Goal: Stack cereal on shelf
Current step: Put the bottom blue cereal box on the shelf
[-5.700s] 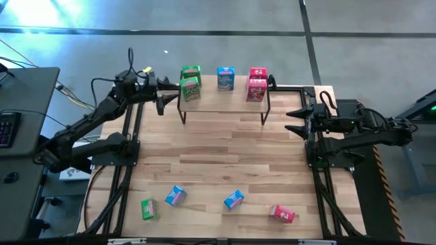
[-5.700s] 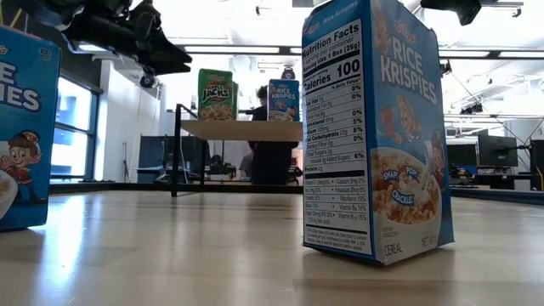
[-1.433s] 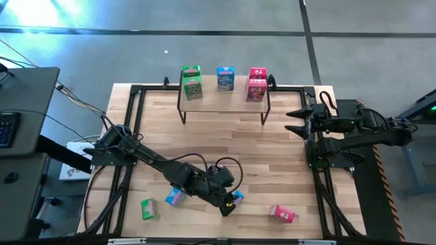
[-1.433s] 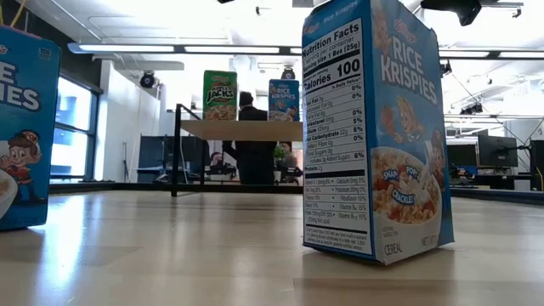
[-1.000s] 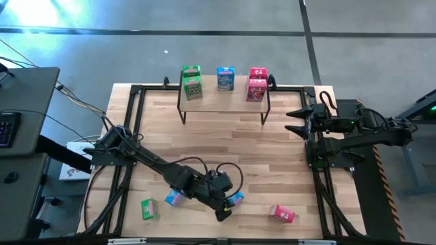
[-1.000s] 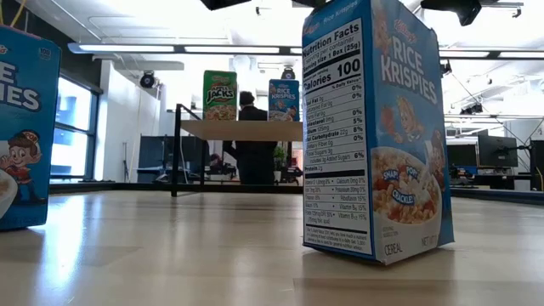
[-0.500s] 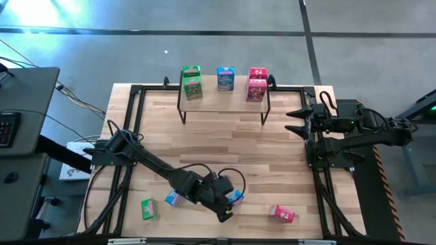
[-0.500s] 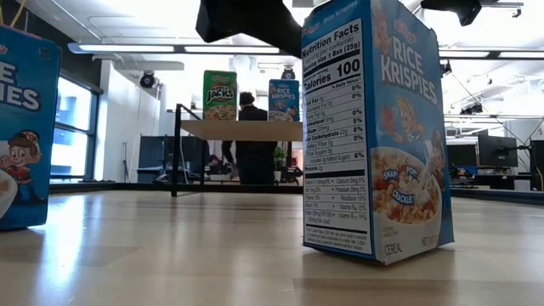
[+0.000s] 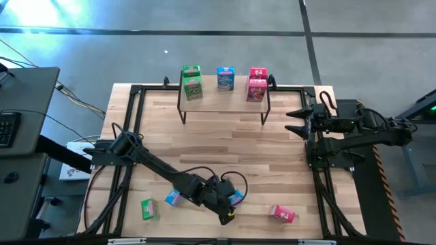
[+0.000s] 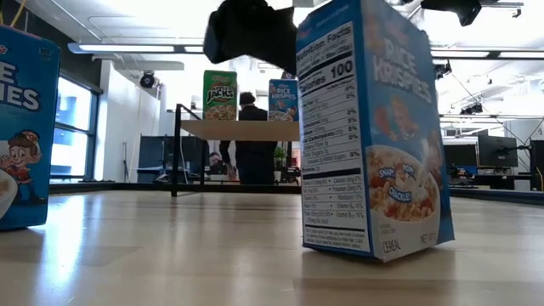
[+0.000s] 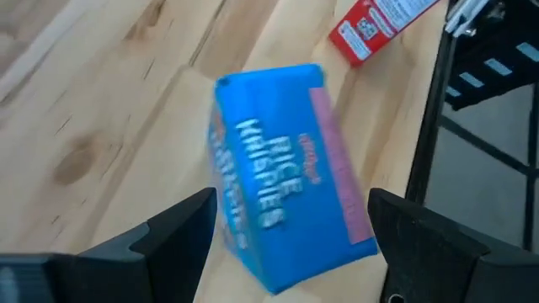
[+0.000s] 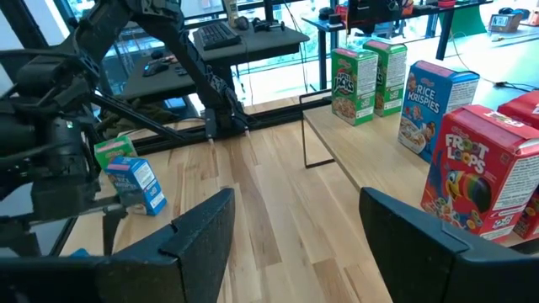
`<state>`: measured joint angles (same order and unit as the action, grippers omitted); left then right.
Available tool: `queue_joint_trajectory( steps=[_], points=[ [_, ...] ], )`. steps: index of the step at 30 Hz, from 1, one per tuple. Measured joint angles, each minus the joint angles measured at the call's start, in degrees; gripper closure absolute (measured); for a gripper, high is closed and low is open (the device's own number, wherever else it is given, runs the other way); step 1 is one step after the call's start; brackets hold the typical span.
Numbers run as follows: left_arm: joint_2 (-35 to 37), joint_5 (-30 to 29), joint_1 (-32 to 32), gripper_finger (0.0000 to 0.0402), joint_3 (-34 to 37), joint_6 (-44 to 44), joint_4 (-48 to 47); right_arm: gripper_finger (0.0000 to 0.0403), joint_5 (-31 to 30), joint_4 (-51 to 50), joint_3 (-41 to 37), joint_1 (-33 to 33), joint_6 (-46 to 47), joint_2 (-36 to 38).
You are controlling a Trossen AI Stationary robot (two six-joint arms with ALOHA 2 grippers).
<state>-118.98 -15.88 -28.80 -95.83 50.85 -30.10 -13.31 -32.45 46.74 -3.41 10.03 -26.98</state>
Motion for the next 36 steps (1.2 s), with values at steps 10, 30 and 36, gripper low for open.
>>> queue_joint_trajectory(
  steps=[10, 30, 36],
  points=[
    [-0.6, 0.3, 1.2, 0.0116, 0.0, -2.5, -1.2, 0.0155, 0.0, -0.1, 0.0, 0.0, 0.0, 0.0],
    [-0.6, 1.8, 2.7, 0.0213, -0.6, -2.0, -1.7, 0.0155, 0.0, -0.3, 0.0, 0.0, 0.0, 0.0],
    [-0.6, 1.9, 3.7, 0.0237, -0.9, -2.0, -1.7, 0.0155, 0.0, -0.3, 0.0, 0.0, 0.0, 0.0]
  ],
)
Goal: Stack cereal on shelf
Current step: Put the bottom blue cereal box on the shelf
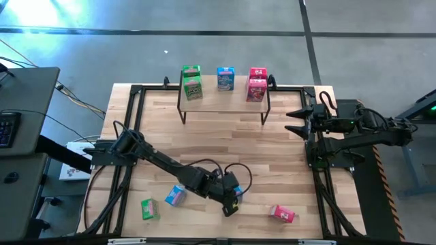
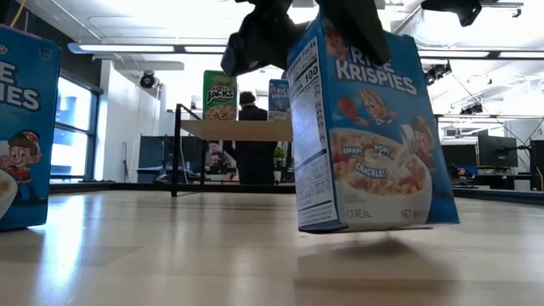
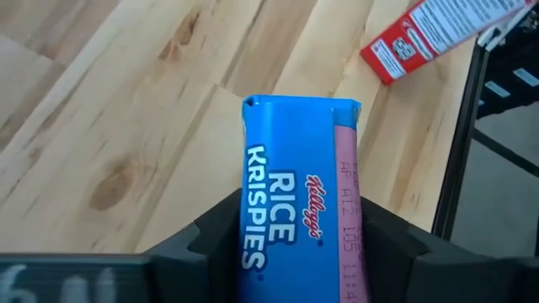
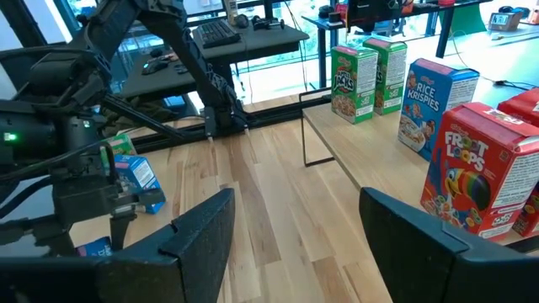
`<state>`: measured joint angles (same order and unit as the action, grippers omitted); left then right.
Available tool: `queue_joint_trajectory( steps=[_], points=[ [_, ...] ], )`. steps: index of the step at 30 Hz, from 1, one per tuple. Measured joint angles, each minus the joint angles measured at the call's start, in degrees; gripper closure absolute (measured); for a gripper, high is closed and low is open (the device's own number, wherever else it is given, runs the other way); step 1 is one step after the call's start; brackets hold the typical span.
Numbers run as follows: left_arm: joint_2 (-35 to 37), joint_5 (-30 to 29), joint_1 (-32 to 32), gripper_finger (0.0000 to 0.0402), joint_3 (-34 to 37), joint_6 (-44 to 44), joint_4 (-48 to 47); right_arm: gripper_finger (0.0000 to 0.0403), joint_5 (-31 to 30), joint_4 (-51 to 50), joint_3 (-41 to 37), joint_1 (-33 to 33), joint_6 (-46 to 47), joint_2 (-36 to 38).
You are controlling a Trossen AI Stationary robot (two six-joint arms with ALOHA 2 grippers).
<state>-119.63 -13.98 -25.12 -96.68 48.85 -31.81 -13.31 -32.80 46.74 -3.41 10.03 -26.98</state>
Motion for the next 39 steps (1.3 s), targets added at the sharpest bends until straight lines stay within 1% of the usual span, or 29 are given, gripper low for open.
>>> queue_joint_trajectory(
  steps=[7, 14, 17, 20, 22, 24, 29, 33, 37, 39],
  points=[
    [0.4, 1.6, 0.6, 0.0255, 0.0, -0.3, -0.2, 0.0155, 0.0, 0.0, 0.0, 0.0, 0.0, 0.0],
    [2.3, 1.9, 2.7, 0.0258, -2.3, -7.8, -1.8, 0.0155, 0.0, -0.5, 0.0, 0.0, 0.0, 0.0],
    [2.8, 2.0, 4.1, 0.0258, -5.2, -12.0, -6.0, 0.0155, 0.0, -0.8, 0.0, 0.0, 0.0, 0.0],
    [3.5, 3.0, 5.8, 0.0258, -8.9, -16.7, -13.5, 0.0155, 0.0, -1.0, 0.0, 0.0, 0.0, 0.0],
    [3.6, 3.4, 7.3, 0.0258, -11.5, -20.4, -15.5, 0.0155, 0.0, -1.1, 0.0, 0.0, 0.0, 0.0],
    [3.7, 3.8, 8.7, 0.0258, -14.2, -24.1, -21.3, 0.0155, 0.0, -1.3, 0.0, 0.0, 0.0, 0.0],
    [3.9, 4.5, 12.7, 0.0258, -19.9, -32.0, -28.2, 0.0155, 0.0, -1.3, 0.0, 0.0, 0.0, 0.0],
    [3.8, 4.5, 16.1, 0.0258, -23.6, -38.1, -32.4, 0.0155, 0.0, -1.3, 0.0, 0.0, 0.0, 0.0],
    [4.3, 4.5, 19.4, 0.0258, -25.0, -44.8, -35.4, 0.0155, 0.0, -1.3, 0.0, 0.0, 0.0, 0.0],
    [5.0, 4.5, 21.2, 0.0258, -25.2, -48.0, -34.9, 0.0155, 0.0, -1.3, 0.0, 0.0, 0.0, 0.0]
  ],
)
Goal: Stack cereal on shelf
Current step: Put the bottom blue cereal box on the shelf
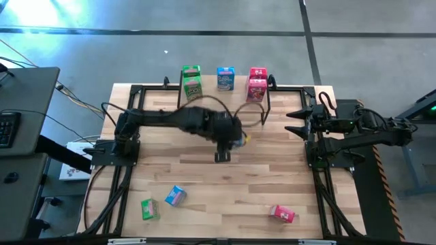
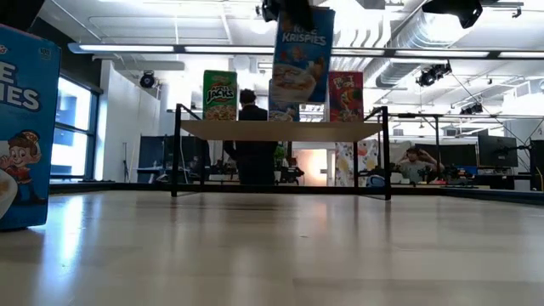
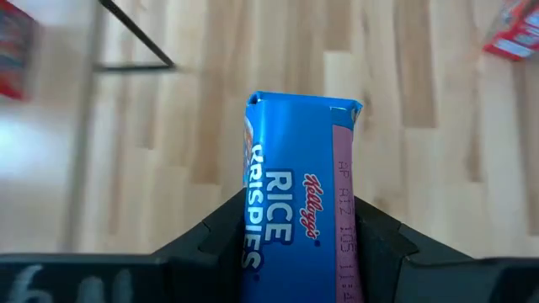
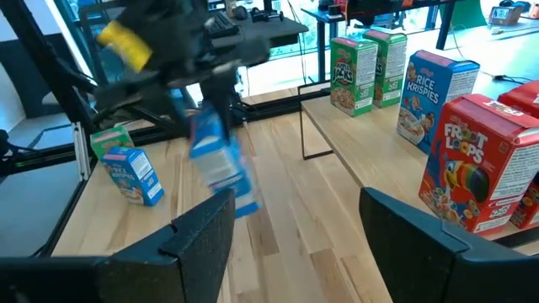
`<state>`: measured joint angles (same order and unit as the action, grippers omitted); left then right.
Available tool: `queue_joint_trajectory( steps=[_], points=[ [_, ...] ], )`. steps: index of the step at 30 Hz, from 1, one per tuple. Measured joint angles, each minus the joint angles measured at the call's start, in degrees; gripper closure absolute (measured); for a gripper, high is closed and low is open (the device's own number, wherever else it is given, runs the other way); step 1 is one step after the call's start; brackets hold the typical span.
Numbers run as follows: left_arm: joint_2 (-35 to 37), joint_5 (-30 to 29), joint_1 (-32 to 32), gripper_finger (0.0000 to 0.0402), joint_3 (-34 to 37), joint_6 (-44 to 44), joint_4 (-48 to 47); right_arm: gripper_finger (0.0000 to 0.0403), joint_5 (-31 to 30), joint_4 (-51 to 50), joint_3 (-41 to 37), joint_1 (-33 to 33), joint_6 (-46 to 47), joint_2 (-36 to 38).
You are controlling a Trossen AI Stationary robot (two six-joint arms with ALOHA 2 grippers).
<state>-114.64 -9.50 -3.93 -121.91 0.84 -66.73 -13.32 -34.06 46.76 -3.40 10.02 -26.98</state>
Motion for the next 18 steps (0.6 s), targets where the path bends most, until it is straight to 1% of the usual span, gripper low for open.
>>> queue_joint_trajectory(
  steps=[9, 18],
  points=[
    [4.6, 0.6, 9.3, 0.0258, 0.0, -11.7, -1.9, 0.0155, 0.0, -0.2, 0.0, 0.0, 0.0, 0.0],
    [5.9, 6.8, 19.0, 0.0258, 0.0, -20.2, -1.5, 0.0155, 0.0, -0.5, 0.0, 0.0, 0.0, 0.0]
  ],
)
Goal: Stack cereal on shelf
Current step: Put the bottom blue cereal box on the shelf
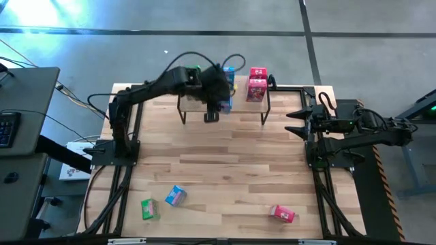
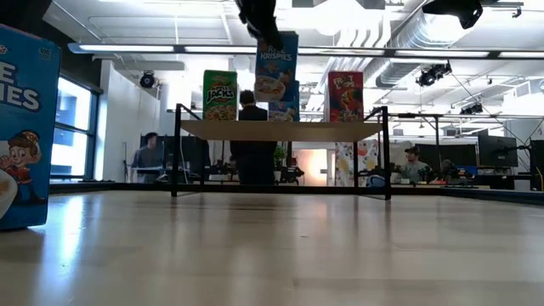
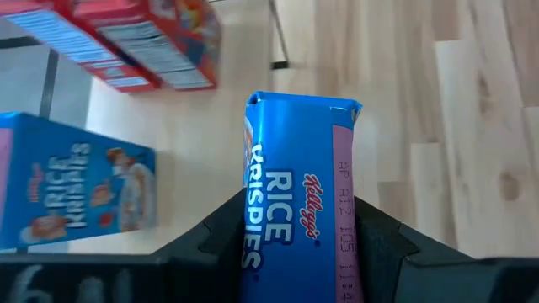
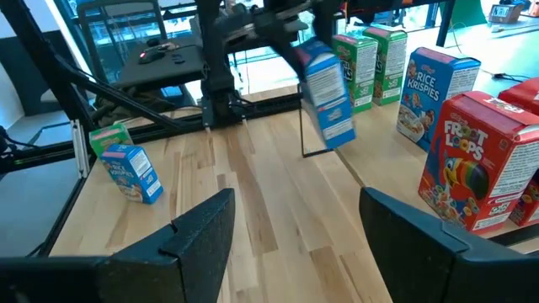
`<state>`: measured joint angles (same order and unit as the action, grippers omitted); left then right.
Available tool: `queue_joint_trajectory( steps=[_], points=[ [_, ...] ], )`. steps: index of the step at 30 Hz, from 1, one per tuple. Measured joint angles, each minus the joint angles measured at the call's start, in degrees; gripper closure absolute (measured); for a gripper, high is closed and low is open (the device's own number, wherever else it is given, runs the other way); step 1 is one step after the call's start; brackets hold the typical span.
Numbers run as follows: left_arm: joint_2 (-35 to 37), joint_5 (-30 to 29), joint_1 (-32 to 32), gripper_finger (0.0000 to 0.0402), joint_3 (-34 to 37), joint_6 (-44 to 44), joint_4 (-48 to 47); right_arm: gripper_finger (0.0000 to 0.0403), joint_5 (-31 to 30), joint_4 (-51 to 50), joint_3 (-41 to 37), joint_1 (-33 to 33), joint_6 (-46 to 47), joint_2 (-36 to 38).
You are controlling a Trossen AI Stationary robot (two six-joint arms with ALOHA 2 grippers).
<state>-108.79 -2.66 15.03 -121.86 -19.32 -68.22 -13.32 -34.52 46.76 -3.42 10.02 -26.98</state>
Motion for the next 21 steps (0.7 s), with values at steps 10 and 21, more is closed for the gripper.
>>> queue_joint_trajectory(
  steps=[10, 21],
  points=[
    [0.0, 4.9, 6.6, 0.0258, 0.0, -6.5, 3.9, 0.0155, 0.0, 0.0, 0.0, 0.0, 0.0, 0.0],
    [-1.8, 9.7, 10.7, 0.0258, 0.1, -9.9, 6.1, 0.0155, 0.0, 0.0, 0.0, 0.0, 0.0, 0.0]
  ],
)
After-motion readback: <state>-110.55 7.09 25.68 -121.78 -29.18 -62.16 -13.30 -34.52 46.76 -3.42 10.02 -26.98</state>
